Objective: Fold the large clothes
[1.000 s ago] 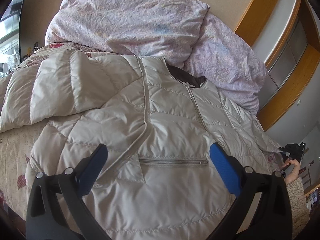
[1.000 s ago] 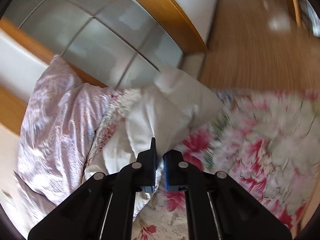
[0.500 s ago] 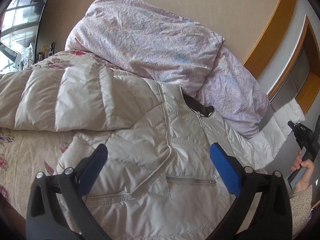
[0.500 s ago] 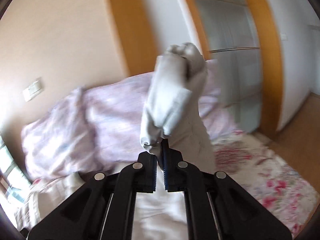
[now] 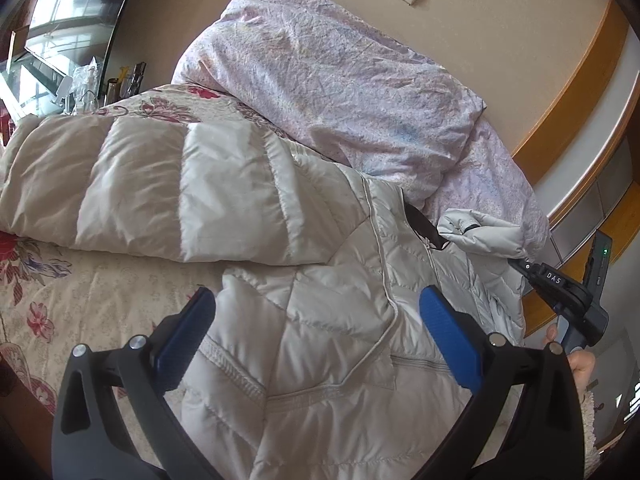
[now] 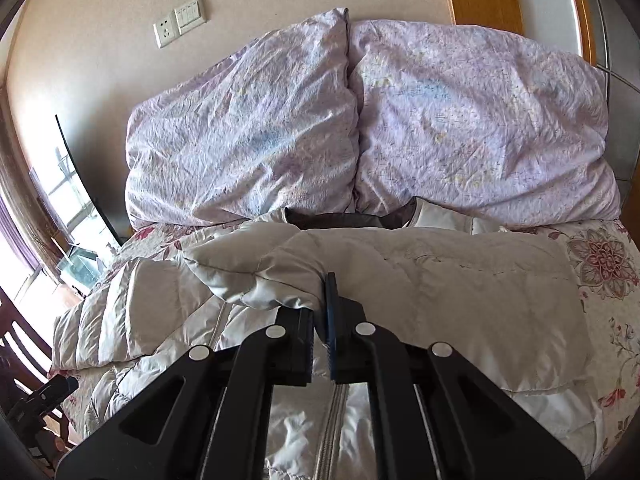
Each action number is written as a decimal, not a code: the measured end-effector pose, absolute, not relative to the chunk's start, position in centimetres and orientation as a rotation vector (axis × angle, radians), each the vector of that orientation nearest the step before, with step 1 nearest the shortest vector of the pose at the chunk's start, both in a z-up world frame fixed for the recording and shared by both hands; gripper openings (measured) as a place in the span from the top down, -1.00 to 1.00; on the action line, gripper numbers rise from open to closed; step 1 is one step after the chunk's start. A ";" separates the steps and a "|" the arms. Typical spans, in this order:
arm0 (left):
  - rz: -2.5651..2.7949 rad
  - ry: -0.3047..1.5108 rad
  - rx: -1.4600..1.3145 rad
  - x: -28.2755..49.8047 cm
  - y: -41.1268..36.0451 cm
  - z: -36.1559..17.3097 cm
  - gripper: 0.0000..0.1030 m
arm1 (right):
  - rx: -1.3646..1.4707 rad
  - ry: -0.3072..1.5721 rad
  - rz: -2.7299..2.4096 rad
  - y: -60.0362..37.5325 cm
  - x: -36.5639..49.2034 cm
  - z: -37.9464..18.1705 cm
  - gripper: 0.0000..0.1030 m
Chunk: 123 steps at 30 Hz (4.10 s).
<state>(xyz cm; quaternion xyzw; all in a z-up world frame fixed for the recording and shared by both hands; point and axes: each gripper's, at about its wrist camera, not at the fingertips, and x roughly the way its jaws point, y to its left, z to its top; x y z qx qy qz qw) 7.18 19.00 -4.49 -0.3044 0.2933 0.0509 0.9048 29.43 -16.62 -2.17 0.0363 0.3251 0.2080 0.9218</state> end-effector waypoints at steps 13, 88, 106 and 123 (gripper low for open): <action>0.148 0.582 -0.613 6.4 20.3 -4.5 -0.96 | -0.565 0.821 0.356 -7.5 27.0 -11.7 0.51; 0.050 0.297 -0.651 13.3 22.0 9.0 0.87 | -0.324 0.900 0.105 -12.0 34.0 -13.8 0.25; -0.207 0.631 -0.276 22.4 0.7 1.0 0.78 | 0.209 0.906 0.099 -25.8 33.3 -9.0 0.22; -0.062 0.711 -0.160 21.7 4.3 -0.7 -0.59 | 0.201 0.755 0.409 -22.8 30.8 -5.2 0.37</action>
